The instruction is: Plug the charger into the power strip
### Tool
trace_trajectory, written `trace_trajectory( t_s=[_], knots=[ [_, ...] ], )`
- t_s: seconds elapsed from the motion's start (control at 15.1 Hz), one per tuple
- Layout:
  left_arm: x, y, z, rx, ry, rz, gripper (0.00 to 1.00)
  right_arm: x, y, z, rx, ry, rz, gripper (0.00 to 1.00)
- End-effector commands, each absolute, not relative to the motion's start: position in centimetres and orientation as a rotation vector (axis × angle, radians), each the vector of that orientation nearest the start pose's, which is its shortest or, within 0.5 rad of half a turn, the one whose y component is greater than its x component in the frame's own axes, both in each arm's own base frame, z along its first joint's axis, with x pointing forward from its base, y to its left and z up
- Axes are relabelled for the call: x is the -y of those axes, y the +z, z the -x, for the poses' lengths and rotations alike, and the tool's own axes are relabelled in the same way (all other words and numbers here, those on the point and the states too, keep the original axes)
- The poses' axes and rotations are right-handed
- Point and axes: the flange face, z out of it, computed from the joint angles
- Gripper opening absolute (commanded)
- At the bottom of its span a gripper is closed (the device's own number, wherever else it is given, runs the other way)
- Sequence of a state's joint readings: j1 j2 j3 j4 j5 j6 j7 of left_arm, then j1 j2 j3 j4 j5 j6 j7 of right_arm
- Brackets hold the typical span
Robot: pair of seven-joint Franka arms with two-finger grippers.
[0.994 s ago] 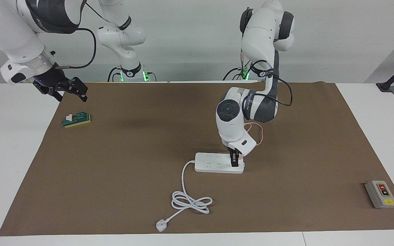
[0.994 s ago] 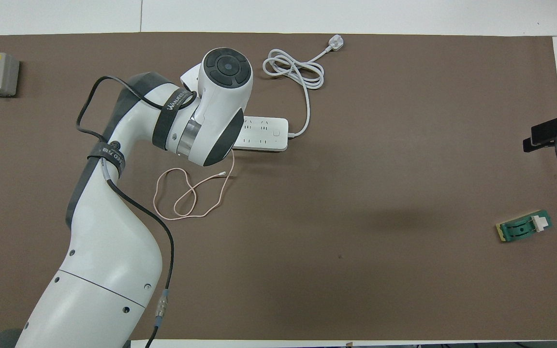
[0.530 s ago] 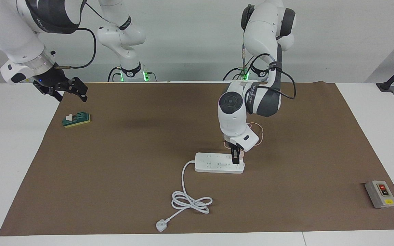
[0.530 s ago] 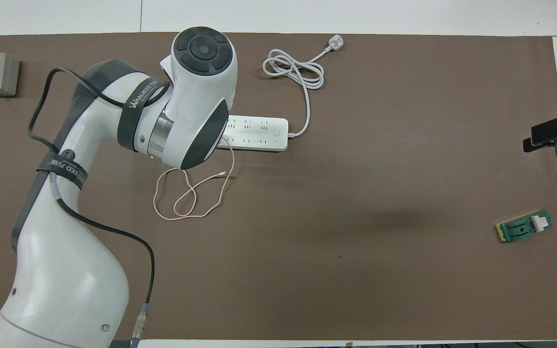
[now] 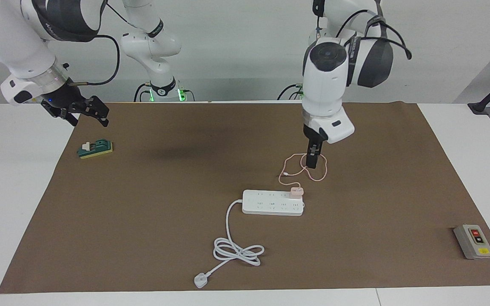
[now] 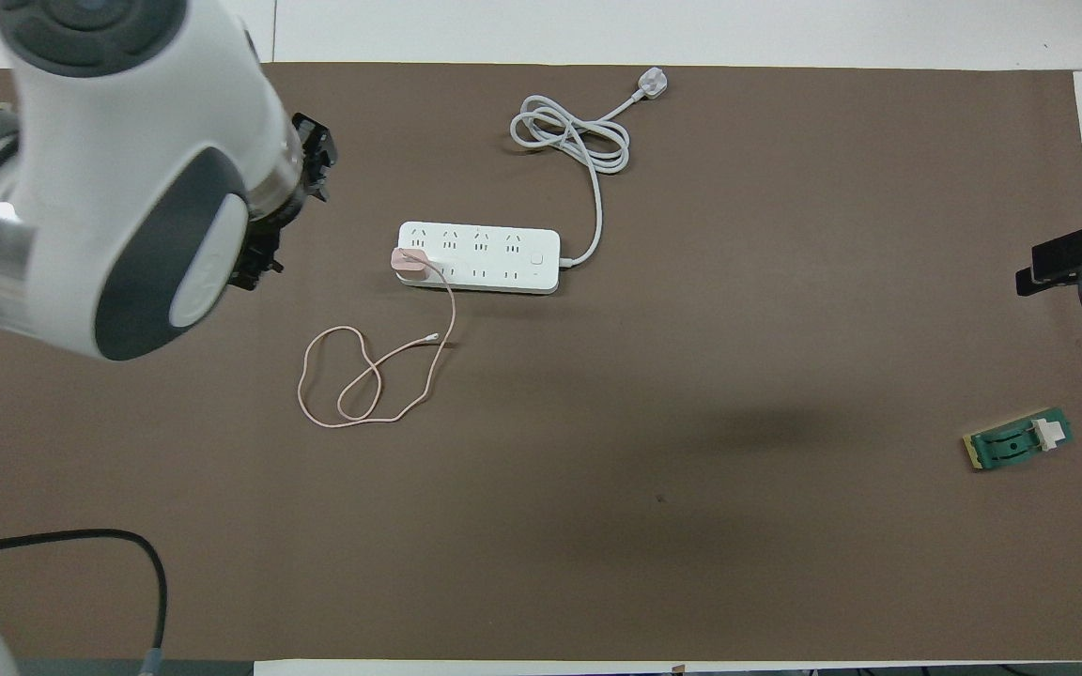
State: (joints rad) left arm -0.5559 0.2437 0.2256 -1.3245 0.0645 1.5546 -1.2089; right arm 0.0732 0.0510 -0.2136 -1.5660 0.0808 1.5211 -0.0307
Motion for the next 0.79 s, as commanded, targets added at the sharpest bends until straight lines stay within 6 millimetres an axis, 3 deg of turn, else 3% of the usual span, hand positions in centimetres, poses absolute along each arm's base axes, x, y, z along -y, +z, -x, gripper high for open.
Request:
trace_trajectory(
  t_s=[0.0,0.07,0.26,0.33,0.4,0.6,0.73],
  knots=[
    [14.3,62.6,-58.0,0.953,-0.012,2.899,0.8,7.1,59.8,-55.5,-0.152,0.153,3.071,1.0],
    [10.4,63.9,-57.6,0.821,0.008,2.941,0.8,7.1,59.8,-55.5,-0.152,0.153,3.071,1.0],
    [4.2,66.0,-57.0,0.329,0.011,3.04,0.82,7.1,59.8,-55.5,-0.152,0.153,3.071,1.0],
    [1.2,66.1,-57.1,0.214,0.015,3.062,0.97,7.1,59.8,-55.5,-0.152,0.153,3.071,1.0],
    [-1.1,66.0,-57.1,0.132,0.026,3.081,1.0,7.1,59.8,-55.5,-0.152,0.153,3.071,1.0],
    [-3.1,67.4,-55.7,-0.07,0.001,3.117,1.0,7.1,59.8,-55.5,-0.152,0.153,3.071,1.0],
    [-4.3,67.4,-54.5,-0.035,0.003,3.13,1.0,7.1,59.8,-55.5,-0.152,0.153,3.071,1.0]
  ],
)
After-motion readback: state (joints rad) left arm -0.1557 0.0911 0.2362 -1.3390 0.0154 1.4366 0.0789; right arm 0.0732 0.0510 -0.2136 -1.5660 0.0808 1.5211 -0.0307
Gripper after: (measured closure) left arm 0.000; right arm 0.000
